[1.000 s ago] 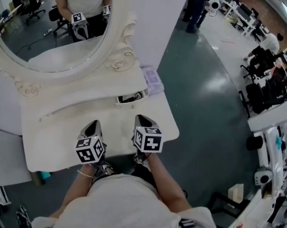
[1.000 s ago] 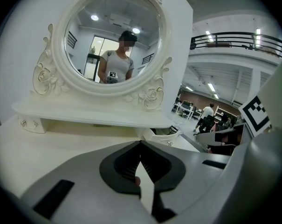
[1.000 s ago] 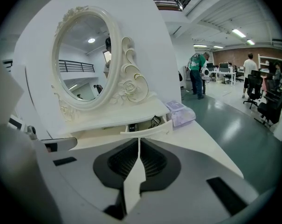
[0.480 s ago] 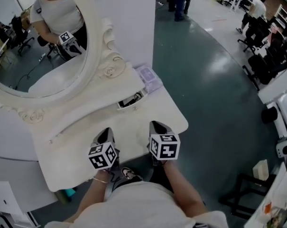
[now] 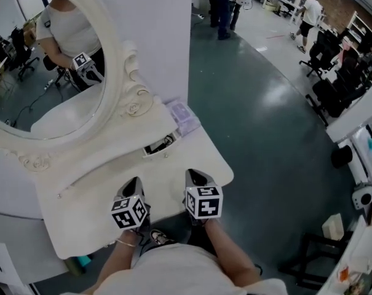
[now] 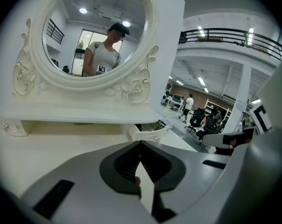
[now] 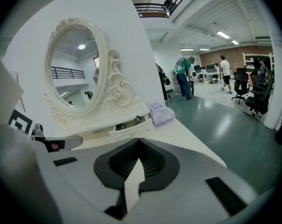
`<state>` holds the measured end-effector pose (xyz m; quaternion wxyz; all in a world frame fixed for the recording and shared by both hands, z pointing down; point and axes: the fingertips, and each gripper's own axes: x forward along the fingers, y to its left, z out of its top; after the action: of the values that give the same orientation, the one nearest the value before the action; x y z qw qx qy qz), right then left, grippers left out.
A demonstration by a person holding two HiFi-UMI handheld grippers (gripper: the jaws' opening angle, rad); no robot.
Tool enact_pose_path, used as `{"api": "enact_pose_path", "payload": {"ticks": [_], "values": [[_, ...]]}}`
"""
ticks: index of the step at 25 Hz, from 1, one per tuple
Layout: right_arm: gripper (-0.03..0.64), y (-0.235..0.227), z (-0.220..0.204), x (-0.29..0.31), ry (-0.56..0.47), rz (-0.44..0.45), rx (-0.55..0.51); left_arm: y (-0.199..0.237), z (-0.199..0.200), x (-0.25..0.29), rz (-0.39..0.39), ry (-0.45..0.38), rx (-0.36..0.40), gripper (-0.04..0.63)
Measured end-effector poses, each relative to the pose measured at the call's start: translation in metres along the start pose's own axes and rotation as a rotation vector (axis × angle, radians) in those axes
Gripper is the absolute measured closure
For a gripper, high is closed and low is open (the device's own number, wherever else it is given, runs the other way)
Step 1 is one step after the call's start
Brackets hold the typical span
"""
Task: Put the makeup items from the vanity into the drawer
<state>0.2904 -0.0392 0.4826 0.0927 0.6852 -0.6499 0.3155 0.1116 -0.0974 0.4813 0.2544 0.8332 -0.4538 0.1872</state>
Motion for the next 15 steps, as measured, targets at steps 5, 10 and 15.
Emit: {"api": "enact_pose_path", "payload": {"ticks": [5,10,15], "values": [[0.598,-0.003,0.009,0.003,-0.007,-0.004,-0.024,0.001,0.006,0.003,0.005,-0.017,-0.006,0.592],[0.598,0.0,0.014,0.004,-0.01,0.001,-0.039,-0.001,0.012,0.005,0.002,-0.033,-0.004,0.592],[0.598,0.004,0.018,0.003,-0.02,0.007,-0.067,-0.004,0.018,0.007,-0.003,-0.045,-0.001,0.592]]}}
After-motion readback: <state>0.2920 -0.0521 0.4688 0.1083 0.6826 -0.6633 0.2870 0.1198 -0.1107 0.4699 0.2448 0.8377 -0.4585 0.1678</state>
